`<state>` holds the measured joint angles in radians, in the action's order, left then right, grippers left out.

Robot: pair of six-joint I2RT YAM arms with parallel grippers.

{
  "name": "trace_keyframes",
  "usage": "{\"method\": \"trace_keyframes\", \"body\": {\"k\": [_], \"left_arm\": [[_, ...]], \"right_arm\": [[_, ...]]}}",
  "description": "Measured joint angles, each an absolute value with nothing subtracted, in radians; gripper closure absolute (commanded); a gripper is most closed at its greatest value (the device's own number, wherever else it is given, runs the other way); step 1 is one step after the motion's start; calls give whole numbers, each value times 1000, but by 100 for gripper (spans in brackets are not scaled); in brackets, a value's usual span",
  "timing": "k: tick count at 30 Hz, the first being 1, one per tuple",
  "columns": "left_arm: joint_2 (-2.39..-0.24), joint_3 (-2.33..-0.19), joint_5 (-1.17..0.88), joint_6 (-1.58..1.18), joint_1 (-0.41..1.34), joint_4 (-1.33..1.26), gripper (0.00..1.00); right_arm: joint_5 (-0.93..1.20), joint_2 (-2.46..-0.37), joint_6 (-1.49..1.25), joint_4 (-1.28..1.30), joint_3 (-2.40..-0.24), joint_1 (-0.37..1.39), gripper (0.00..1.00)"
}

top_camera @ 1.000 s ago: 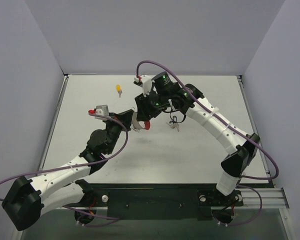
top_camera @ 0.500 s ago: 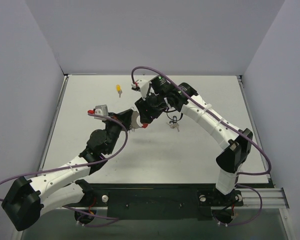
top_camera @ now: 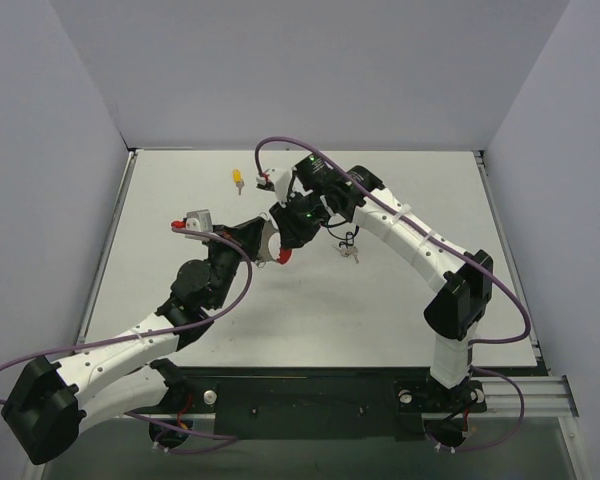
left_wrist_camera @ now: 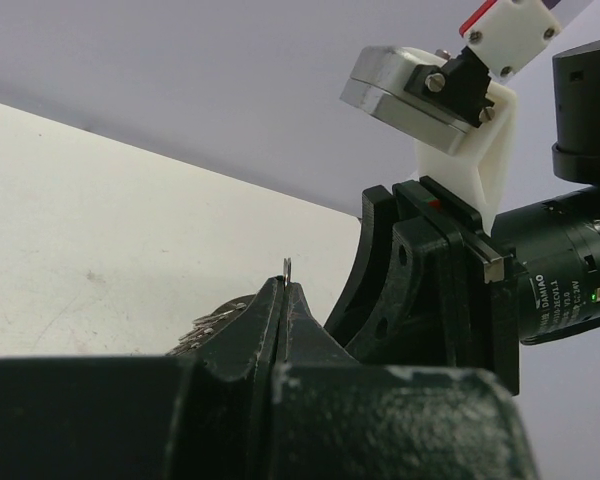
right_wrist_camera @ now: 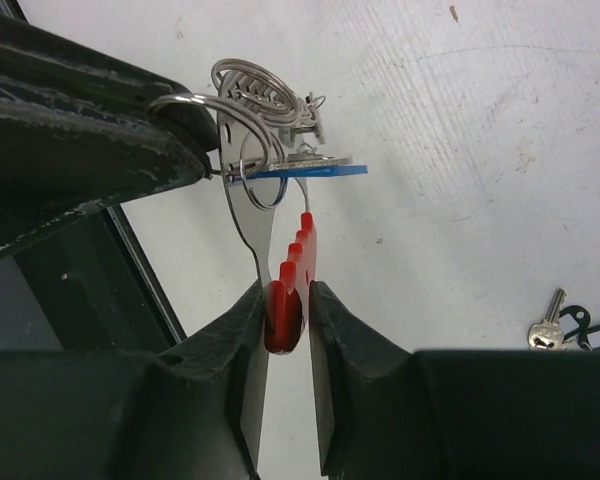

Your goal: Put the keys on the keyring

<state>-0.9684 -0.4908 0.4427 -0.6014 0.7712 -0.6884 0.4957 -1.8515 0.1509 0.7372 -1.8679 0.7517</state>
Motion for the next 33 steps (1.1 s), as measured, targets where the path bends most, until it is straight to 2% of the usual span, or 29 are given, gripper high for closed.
{"method": "trace_keyframes", "body": {"k": [5, 13, 15, 18, 24, 26, 27, 28, 29, 30, 31, 33], "left_arm": [[-961, -491, 447, -615, 771, -689, 100], [-958, -490, 450, -627, 771, -689, 100], [-958, -490, 450, -628, 771, -689, 100], [-958, -490, 449, -635, 771, -689, 100], [-958, -490, 452, -644, 771, -685, 100], [-957, -490, 453, -644, 771, -685, 89], [-957, -490, 453, -645, 771, -685, 71], [-955, -488, 452, -643, 771, -684, 62], [-952, -485, 451, -640, 771, -683, 47], [-945, -481, 448, -642, 771, -682, 41], [-936, -479, 443, -642, 770, -679, 29], [-913, -478, 427, -637, 765, -668, 23]], "right_arm": [[512, -1856, 157, 737, -1871, 752, 73], [528, -1861, 157, 736, -1883, 752, 77], [530, -1861, 158, 736, -1887, 752, 83], [532, -1863, 162, 735, -1890, 752, 100], [543, -1863, 189, 731, -1893, 758, 100], [543, -1863, 208, 733, -1893, 758, 100], [543, -1863, 217, 734, -1892, 758, 100], [543, -1863, 229, 738, -1891, 757, 100], [544, -1860, 242, 738, -1885, 756, 100], [543, -1855, 254, 742, -1875, 752, 100], [543, -1848, 266, 749, -1863, 747, 100], [542, -1826, 294, 767, -1823, 728, 100]]}}
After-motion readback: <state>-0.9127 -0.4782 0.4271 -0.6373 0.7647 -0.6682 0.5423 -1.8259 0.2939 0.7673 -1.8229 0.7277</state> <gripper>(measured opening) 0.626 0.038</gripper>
